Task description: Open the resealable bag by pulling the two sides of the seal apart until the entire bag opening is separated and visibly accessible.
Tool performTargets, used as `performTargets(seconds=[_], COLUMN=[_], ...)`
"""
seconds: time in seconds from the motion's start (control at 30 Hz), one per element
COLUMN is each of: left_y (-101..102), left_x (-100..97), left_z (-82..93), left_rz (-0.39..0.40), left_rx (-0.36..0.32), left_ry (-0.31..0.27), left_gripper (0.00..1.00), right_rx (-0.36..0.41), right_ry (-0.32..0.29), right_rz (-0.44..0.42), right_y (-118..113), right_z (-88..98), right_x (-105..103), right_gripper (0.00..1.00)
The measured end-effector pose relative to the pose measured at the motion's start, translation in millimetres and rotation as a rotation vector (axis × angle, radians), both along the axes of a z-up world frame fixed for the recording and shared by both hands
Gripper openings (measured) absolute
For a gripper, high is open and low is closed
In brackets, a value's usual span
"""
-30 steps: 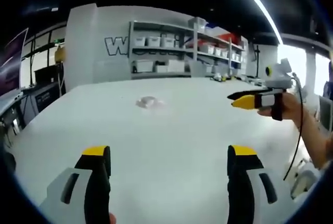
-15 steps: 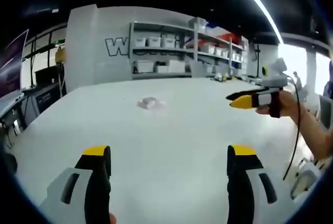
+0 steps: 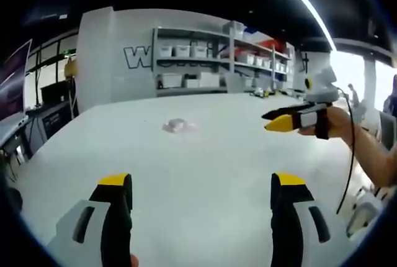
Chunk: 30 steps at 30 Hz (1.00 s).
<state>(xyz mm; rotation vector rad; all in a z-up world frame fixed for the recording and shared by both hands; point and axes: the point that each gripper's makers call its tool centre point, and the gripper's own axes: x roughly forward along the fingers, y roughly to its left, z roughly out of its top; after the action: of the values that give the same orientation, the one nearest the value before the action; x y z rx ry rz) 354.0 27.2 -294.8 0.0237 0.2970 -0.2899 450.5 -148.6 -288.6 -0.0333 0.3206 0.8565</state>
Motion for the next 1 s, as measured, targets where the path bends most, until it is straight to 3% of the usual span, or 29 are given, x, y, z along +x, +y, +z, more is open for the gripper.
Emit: performTargets(seconds=[0.33, 0.63, 1.0], left_y=[-3, -1, -2], left_x=[2.8, 0.0, -1.0], left_z=[7.6, 5.4, 1.3], left_rz=[-0.009, 0.002, 0.002], left_rx=[0.011, -0.005, -0.042], left_ry=[-0.032, -0.022, -0.03], left_gripper=[0.92, 0.93, 0.95], right_rx=[-0.02, 0.001, -0.029], right_ry=[-0.016, -0.032, -0.034], right_rz=[0.039, 0.011, 0.026], right_y=[9, 7, 19], right_z=[1.4, 5.6, 3.3], right_x=[-1, 3, 27], right_gripper=[0.68, 0.68, 0.66])
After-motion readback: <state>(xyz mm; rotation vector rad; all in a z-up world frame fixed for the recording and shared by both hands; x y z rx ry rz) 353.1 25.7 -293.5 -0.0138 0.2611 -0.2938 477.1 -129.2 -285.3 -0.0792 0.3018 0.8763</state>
